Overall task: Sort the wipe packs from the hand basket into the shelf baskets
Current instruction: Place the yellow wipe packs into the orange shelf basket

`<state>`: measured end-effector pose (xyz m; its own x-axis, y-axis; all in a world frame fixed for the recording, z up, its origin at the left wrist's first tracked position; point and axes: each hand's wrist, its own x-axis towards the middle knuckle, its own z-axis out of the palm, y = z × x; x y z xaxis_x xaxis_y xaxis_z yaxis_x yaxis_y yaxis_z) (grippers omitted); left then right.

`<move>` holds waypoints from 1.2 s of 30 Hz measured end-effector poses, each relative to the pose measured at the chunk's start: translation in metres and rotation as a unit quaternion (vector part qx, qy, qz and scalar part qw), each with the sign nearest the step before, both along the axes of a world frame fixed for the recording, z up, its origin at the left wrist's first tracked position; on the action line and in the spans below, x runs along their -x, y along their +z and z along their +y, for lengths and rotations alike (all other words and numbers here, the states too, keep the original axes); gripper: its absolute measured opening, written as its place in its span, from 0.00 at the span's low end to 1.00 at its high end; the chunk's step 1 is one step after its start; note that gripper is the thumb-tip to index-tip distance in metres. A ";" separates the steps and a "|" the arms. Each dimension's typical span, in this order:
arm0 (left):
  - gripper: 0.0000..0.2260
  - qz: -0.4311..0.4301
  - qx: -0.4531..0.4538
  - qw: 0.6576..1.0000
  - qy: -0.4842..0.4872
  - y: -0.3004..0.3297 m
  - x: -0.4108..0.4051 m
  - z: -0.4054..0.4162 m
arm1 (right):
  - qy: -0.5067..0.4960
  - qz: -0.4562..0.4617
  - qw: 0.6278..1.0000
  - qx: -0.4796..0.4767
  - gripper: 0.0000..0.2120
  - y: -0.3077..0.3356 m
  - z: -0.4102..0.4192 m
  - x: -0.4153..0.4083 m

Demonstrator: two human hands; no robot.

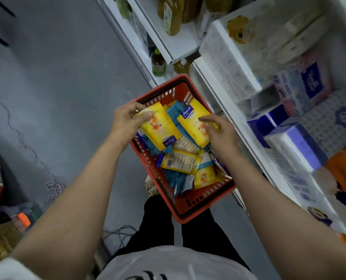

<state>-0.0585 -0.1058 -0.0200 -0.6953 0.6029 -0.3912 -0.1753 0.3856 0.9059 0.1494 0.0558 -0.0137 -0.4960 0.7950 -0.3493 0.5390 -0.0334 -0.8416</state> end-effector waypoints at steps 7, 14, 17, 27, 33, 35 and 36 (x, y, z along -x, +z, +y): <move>0.08 0.009 0.028 0.974 -0.223 0.050 -0.013 0.029 | 0.063 0.021 0.996 0.054 0.16 0.050 -0.047 -0.003; 0.22 -0.014 0.005 0.975 -0.223 0.082 -0.071 0.042 | -0.046 0.097 0.989 0.098 0.14 0.078 -0.067 -0.047; 0.22 -0.023 0.024 0.972 -0.233 0.092 -0.106 0.039 | -0.155 0.150 0.972 0.093 0.12 0.096 -0.061 -0.082; 0.12 -0.077 -0.094 0.966 -0.227 0.176 -0.315 0.062 | -0.273 0.211 0.936 -0.073 0.06 0.173 -0.047 -0.307; 0.09 -0.090 -0.183 0.940 -0.275 0.232 -0.470 0.085 | -0.298 0.221 0.910 -0.186 0.22 0.224 -0.077 -0.483; 0.10 -0.126 -0.211 0.922 -0.298 0.251 -0.516 0.093 | -0.333 0.246 0.892 -0.182 0.25 0.241 -0.087 -0.531; 0.11 -0.139 -0.217 0.914 -0.315 0.261 -0.537 0.096 | -0.355 0.255 0.880 -0.187 0.26 0.250 -0.089 -0.554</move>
